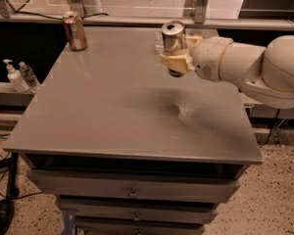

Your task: Move redbull can near water bottle

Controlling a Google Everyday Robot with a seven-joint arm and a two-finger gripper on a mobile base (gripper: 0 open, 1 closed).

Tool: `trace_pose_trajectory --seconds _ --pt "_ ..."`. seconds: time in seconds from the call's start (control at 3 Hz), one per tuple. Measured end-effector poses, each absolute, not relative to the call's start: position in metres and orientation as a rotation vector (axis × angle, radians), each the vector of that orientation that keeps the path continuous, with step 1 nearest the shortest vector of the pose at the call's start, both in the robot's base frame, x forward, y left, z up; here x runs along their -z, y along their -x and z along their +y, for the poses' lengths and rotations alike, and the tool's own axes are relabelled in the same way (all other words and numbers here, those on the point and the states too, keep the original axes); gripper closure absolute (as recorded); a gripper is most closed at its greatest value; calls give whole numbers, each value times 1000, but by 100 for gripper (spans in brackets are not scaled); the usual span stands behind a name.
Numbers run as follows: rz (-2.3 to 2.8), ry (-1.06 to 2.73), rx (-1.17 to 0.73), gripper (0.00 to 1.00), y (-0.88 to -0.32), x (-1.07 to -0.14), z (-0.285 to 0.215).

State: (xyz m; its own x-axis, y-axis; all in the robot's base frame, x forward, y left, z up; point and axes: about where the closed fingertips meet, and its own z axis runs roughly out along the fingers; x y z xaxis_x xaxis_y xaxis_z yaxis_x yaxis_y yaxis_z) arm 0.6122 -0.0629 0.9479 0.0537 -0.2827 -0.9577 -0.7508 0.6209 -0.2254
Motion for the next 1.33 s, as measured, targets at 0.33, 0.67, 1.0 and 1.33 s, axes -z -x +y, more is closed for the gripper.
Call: trace_pose_trajectory --seconds 0.33,0.67,1.0,1.33 --pt "1510 834 -321 100 -631 -971 -118" --pt "1479 787 -255 100 -654 -984 -159" --pt "1456 769 -231 100 -683 -989 -181" --pt "1445 750 -220 100 -709 -987 -193"
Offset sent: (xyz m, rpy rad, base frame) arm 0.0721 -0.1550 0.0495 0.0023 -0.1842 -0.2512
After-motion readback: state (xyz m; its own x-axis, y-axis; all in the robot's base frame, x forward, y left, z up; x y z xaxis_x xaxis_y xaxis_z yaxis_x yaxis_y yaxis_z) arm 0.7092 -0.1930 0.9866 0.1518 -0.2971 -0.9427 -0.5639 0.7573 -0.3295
